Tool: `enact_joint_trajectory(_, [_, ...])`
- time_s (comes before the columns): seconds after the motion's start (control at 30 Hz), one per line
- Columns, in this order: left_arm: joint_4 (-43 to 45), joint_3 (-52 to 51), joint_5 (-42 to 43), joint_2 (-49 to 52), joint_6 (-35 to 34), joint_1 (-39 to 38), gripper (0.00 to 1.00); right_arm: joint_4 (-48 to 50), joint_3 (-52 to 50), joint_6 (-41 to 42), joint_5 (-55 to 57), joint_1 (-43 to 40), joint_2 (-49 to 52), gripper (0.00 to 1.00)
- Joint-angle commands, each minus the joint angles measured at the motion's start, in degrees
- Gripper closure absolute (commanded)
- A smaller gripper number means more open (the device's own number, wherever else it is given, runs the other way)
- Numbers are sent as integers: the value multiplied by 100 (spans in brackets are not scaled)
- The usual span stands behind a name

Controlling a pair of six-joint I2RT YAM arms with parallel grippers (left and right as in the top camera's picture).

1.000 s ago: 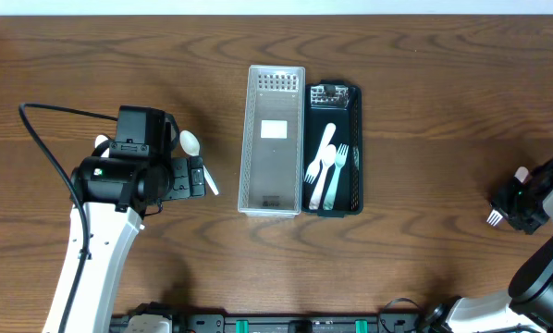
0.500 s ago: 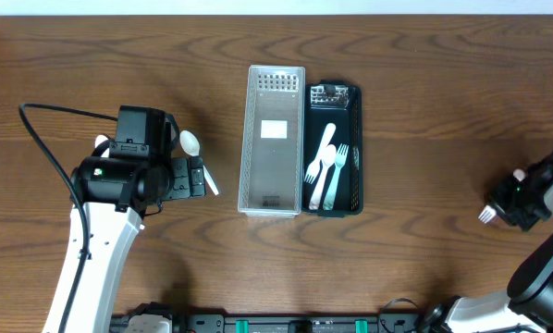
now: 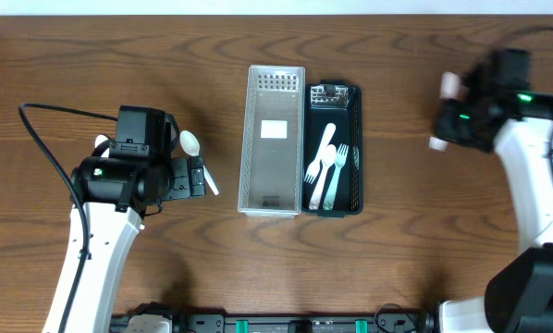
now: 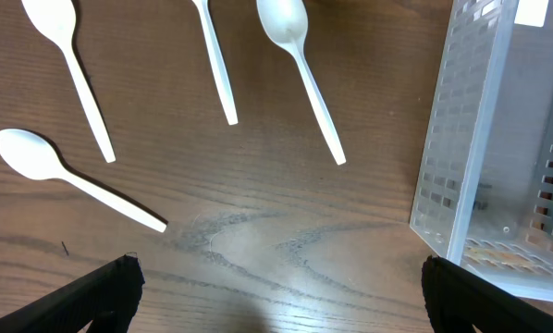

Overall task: Pack container
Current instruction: 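Place the fork in the black basket and lift the right gripper away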

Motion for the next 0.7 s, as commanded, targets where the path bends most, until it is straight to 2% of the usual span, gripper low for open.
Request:
enact_joint_trajectory(0.0, [-13,68,-26,33,-28,-11,2,42,157,-61,-28,831,-98,93])
enact_joint_trajectory(0.3, [-13,68,-26,33,-28,-11,2,142,146,149,592,2621,111,92])
enact_joint_trajectory(0.57, [-15,68,-26,33,-28,-11,2,157,140,442,601,2924,835,90])
enact_joint_trajectory(0.67, [-13,68,-26,33,-28,-11,2,205,140,439,601,2922,957,82])
